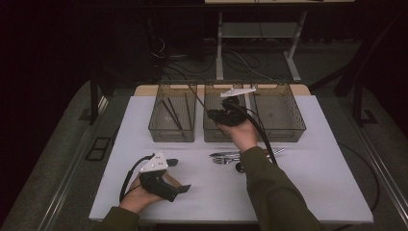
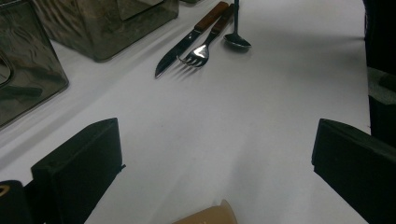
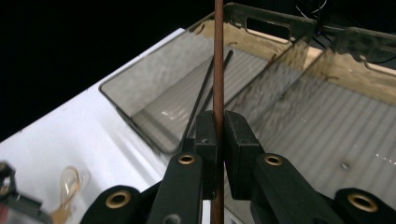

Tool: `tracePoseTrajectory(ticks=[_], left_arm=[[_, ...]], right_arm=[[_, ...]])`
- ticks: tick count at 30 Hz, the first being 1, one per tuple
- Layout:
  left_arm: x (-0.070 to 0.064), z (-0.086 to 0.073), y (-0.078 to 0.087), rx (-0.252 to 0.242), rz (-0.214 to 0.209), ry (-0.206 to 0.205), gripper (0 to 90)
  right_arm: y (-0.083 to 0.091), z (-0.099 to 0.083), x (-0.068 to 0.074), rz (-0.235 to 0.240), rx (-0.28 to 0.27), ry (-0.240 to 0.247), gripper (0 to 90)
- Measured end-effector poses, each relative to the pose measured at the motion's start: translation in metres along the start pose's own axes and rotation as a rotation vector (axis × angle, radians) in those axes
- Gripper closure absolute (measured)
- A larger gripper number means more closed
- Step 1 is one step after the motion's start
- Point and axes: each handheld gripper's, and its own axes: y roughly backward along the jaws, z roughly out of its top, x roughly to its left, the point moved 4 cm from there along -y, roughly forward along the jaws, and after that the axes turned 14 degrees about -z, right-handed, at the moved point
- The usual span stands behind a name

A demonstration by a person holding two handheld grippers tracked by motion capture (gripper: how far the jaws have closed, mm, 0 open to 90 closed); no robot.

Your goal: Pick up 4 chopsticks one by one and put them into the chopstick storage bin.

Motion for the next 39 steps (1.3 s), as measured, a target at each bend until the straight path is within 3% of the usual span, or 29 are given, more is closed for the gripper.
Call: tracePoseTrajectory(ticks=[20, 23, 30, 39], left_arm=[[0.0, 0.002, 0.002, -0.022, -0.012, -0.003, 0.8], [-0.001, 0.002, 0.002, -0.024, -0.015, -0.002, 0.8], [0.0, 0.002, 0.002, -0.025, -0.016, -0.004, 0.8], [-0.001, 0.002, 0.001, -0.018, -0.02, -0.002, 0.8]], right_arm=[[-0.059, 0.045, 0.034, -0.017, -0.012, -0.015, 84.1], [-0.068, 0.046, 0.042, -0.006, -0.005, -0.033, 84.1], [-0.091, 0.041, 0.059, -0.003, 0.007, -0.019, 84.1], [-0.105, 0.033, 0.059, -0.011, 0.028, -0.02, 84.1]])
